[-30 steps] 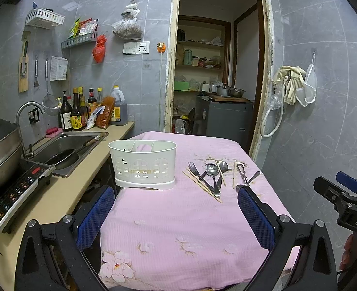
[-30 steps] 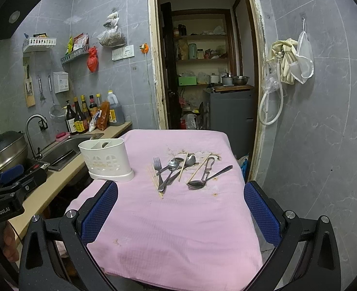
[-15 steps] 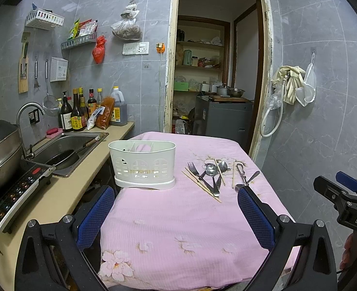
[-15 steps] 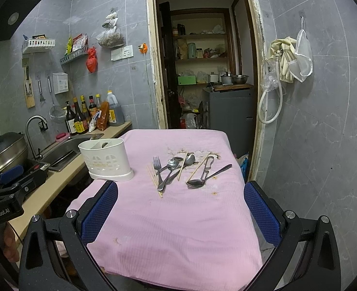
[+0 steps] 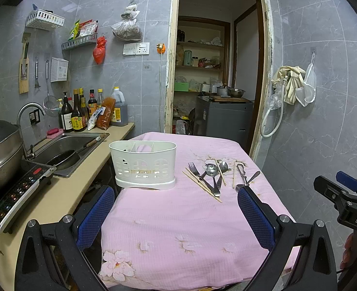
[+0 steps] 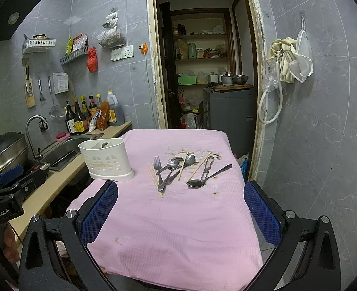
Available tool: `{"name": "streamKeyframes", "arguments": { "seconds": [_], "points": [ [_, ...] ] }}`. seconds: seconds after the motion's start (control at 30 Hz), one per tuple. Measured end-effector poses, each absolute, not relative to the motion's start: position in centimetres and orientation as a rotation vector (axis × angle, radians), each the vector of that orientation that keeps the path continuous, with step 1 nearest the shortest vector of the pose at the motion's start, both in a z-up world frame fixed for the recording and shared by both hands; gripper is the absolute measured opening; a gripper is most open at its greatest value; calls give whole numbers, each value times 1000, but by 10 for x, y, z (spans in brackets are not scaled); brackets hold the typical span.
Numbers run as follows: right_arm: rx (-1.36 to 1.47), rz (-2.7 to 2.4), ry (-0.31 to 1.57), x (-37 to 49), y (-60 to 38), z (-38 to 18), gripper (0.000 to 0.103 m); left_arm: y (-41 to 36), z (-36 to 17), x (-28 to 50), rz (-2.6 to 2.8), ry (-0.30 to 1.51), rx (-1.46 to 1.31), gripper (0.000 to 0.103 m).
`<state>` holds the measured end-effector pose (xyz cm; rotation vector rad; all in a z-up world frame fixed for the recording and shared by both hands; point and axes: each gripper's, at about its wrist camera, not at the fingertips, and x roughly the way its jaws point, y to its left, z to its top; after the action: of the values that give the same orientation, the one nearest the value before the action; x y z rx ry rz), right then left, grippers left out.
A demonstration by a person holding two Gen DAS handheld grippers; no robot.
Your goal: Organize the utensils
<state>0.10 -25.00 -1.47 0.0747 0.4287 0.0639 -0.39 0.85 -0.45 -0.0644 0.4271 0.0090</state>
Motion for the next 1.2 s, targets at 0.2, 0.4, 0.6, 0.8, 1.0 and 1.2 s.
{"name": "streamKeyframes", "arguments": {
  "seconds": [0.2, 0.4, 0.6, 0.8, 1.0, 1.2],
  "points": [
    [75, 65, 429, 1, -250, -15, 102, 8, -4, -4, 10, 426, -62, 102],
    [75, 65, 430, 2, -250, -14, 102, 8, -5, -4, 11, 426, -63, 102],
    [75, 65, 430, 2, -250, -14, 102, 7, -4, -3, 10, 426, -62, 102],
    [74, 64, 431, 2, -249, -14, 102, 8, -5, -4, 10, 426, -63, 102],
    [76, 64, 437, 6, -247, -19, 102, 6, -4, -3, 10, 426, -62, 102],
    [76, 60, 438, 6, -246, -21, 102, 6, -4, -4, 10, 426, -62, 102]
  ]
}}
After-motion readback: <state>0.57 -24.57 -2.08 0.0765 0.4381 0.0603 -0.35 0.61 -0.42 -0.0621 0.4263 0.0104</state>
